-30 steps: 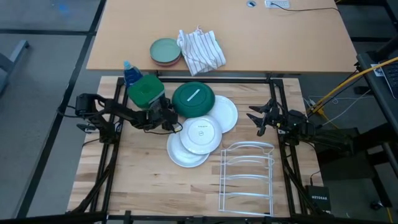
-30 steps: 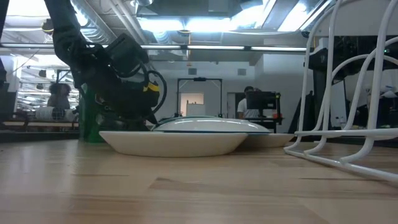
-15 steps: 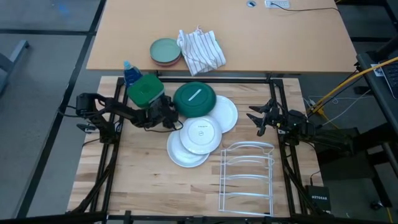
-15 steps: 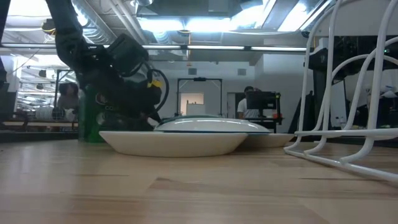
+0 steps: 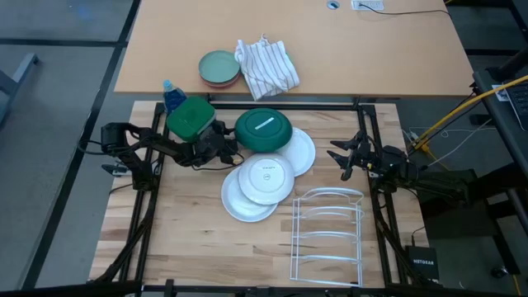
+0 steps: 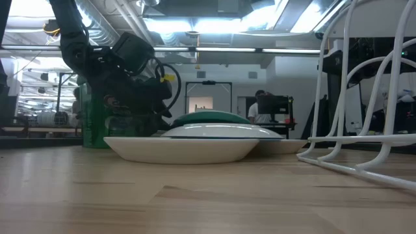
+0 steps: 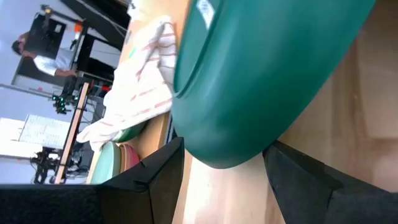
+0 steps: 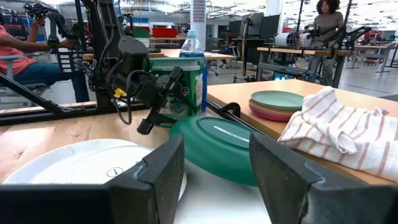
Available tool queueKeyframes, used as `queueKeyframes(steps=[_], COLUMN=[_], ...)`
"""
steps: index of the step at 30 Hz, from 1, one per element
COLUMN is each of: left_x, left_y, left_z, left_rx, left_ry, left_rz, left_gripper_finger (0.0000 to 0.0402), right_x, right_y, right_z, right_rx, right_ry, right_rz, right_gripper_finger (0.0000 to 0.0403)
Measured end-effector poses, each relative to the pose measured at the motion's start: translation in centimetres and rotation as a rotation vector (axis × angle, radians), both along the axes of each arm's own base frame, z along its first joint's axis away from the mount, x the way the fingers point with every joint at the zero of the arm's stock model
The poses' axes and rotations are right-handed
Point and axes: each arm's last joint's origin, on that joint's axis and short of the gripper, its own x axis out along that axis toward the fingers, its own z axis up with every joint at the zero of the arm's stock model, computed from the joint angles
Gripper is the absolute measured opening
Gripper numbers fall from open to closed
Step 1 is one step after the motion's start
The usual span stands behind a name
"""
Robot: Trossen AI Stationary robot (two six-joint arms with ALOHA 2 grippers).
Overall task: Sort dishes
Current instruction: Put the green plate on the dish rack
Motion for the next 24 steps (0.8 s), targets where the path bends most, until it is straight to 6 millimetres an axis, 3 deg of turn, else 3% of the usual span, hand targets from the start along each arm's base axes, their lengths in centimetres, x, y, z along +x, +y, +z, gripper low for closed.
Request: queueKeyframes(steps=[9, 18, 24], left_x=[0.0, 0.0, 0.0], left_y=[0.1, 0.1, 0.1], left_z=[0.2, 0.2, 0.2], left_rx=[-0.001, -0.004, -0.009], left_ry=[-0.027, -0.032, -0.038], left_rz=[0.009, 0.011, 0.014], left_gripper_finger=[0.021, 0.021, 0.021], right_x=[0.0, -0.1, 0.0], right_y=[0.0, -0.5, -0.5], right_z=[0.0, 0.2, 1.6], right_rx=[0.083, 0.192, 0.18], right_ry=[-0.035, -0.11, -0.167], right_rz=[-0.001, -0.16, -0.16], right_gripper_finger=[0.0186, 0.0186, 0.0186])
